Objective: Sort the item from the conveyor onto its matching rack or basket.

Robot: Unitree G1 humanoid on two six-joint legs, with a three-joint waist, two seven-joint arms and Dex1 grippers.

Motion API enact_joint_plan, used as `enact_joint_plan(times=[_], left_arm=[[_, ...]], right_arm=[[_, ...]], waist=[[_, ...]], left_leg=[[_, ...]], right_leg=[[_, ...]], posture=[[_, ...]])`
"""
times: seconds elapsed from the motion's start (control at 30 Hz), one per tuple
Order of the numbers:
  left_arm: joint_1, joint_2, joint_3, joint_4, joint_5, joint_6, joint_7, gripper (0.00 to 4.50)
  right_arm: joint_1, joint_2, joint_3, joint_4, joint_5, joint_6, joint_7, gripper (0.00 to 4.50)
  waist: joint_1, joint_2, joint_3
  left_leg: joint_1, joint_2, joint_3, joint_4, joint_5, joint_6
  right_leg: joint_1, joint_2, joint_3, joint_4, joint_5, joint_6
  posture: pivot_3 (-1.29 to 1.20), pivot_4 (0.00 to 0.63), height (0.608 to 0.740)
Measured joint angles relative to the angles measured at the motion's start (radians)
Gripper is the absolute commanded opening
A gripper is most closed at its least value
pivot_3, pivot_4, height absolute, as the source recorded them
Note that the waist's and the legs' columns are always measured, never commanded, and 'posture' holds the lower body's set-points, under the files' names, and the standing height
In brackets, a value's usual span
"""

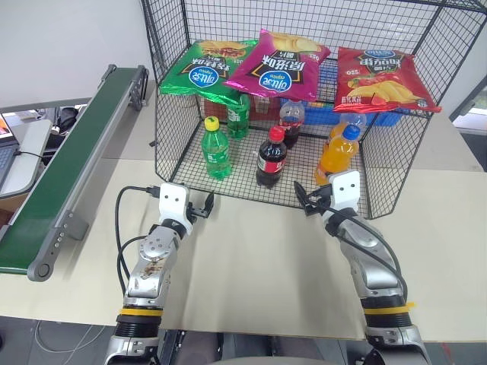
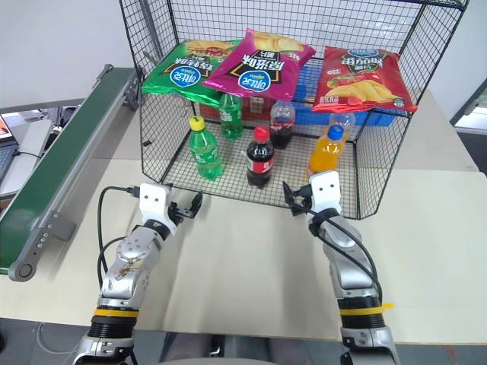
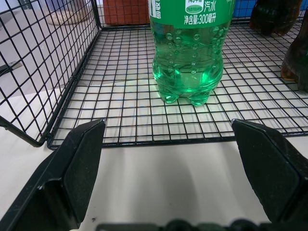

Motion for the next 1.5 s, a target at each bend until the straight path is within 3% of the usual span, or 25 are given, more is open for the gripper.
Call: enact_joint_plan(times=[0.07, 0.3, 0.47, 0.8, 1.5], left_arm=[[0.000, 0.003, 0.000, -0.001, -0.006, 0.003, -0.008, 4.45], [0.034, 0.310, 0.118, -0.135, -0.258, 0.129, -0.371, 4.45], [-0.038, 0.403, 0.162, -0.138, -0.348, 0.164, -0.494, 4.45], [-0.147, 0.429, 0.198, -0.182, -0.446, 0.246, -0.499, 4.45], [-0.089, 0.379, 0.195, -0.285, -0.446, 0.278, -0.396, 4.45]], right_arm=[[0.001, -0.001, 0.000, -0.003, 0.001, 0.001, 0.003, 4.50], [0.072, -0.156, -0.021, -0.304, 0.174, 0.175, 0.197, 4.50], [0.005, -0.285, -0.106, -0.397, 0.331, 0.276, 0.322, 4.50], [-0.065, -0.368, -0.160, -0.504, 0.492, 0.444, 0.330, 4.50], [-0.076, -0.365, -0.156, -0.548, 0.522, 0.491, 0.239, 4.50]], waist=[[0.000, 0.000, 0.000], [-0.009, 0.001, 0.001], [-0.008, 0.000, 0.001], [-0.006, 0.000, 0.001], [-0.001, 0.000, 0.001]], left_leg=[[0.000, 0.000, 0.000, 0.000, 0.000, 0.000], [0.001, 0.001, 0.000, -0.001, 0.000, 0.000], [0.002, 0.000, 0.000, 0.000, 0.000, 0.000], [0.000, 0.001, 0.000, 0.000, -0.001, 0.001], [0.000, 0.001, 0.000, 0.000, -0.001, 0.002]], right_leg=[[0.000, 0.000, 0.000, 0.000, 0.000, 0.000], [0.000, 0.001, -0.001, 0.000, 0.000, 0.000], [0.002, 0.001, -0.004, -0.003, -0.001, 0.001], [0.002, 0.001, -0.001, -0.005, -0.001, 0.001], [0.002, 0.001, 0.002, -0.005, -0.001, 0.001]], posture=[[0.00, 0.150, 0.740], [0.00, 0.150, 0.740], [0.00, 0.150, 0.740], [0.00, 0.150, 0.740], [0.00, 0.150, 0.740]])
